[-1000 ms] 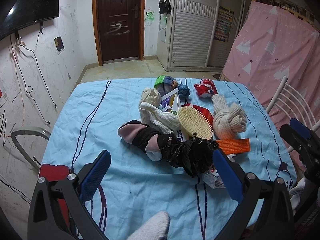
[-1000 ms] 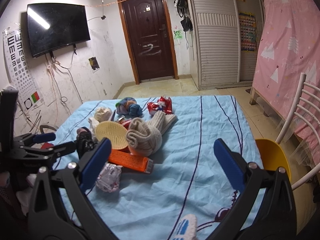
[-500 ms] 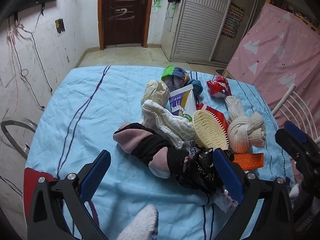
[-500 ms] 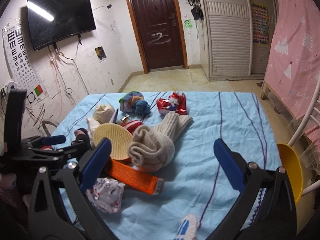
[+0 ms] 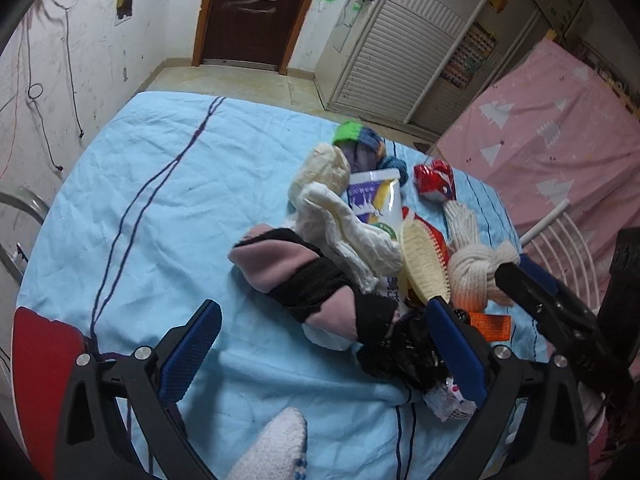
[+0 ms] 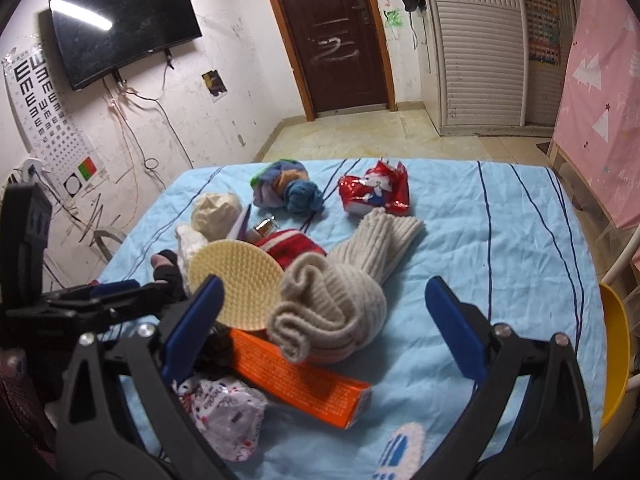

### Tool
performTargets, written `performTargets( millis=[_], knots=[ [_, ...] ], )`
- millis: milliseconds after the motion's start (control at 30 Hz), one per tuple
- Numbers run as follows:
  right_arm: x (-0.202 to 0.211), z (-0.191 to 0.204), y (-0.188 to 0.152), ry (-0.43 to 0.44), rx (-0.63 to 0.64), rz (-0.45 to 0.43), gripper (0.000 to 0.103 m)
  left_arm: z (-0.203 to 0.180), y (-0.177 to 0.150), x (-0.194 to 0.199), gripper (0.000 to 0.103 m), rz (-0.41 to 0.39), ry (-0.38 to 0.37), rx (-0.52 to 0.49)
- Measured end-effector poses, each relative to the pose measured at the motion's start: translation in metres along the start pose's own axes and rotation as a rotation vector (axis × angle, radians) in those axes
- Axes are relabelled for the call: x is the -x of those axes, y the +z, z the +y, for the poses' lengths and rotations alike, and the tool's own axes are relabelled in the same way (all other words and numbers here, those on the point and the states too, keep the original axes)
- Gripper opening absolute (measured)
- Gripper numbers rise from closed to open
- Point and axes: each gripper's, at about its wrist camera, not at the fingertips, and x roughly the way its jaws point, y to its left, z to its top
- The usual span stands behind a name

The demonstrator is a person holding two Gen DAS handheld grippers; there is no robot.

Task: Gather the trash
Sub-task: 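Grasp the pink-and-black glove with the left tool while the right grasps the cream knitted hat, then carry both items to the yellow bin and open both tools to drop them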

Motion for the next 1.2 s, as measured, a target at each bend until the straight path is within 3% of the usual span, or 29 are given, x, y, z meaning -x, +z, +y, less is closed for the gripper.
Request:
performTargets(
  millis=[67, 233, 400, 567, 900, 1200],
  knots=[
    [-0.003, 0.001, 0.0, -0.008, 0.004, 0.013, 0.075, 0.003, 0.002, -0.002, 0.093, 0.005, 0.004, 0.014],
    [-0.015, 0.0, -0.002, -0.022, 0.001, 0.058, 0.059, 0.004, 0.002, -0.014, 0.089, 0.039, -0.005, 0.018],
    [-0.016, -0.002, -0.003, -0.027, 0.011, 0.055, 0.054, 0.004, 0.003, -0.02, 0.053, 0.049, -0.023, 0.029],
    [-0.012, -0.007, -0.004, -0.014, -0.017, 0.03, 0.05, -0.002, 0.001, -0.016, 0.038, 0.018, -0.021, 0.012],
    [0.021, -0.013, -0.001, 0.006, -0.029, -0.064, 0.05, -0.021, 0.002, 0.017, 0.032, -0.105, 0.061, -0.046],
    [0.059, -0.05, -0.006, -0.02, -0.094, -0.162, 0.05, -0.058, 0.009, 0.049, 0.032, -0.193, 0.088, -0.117]
  ],
)
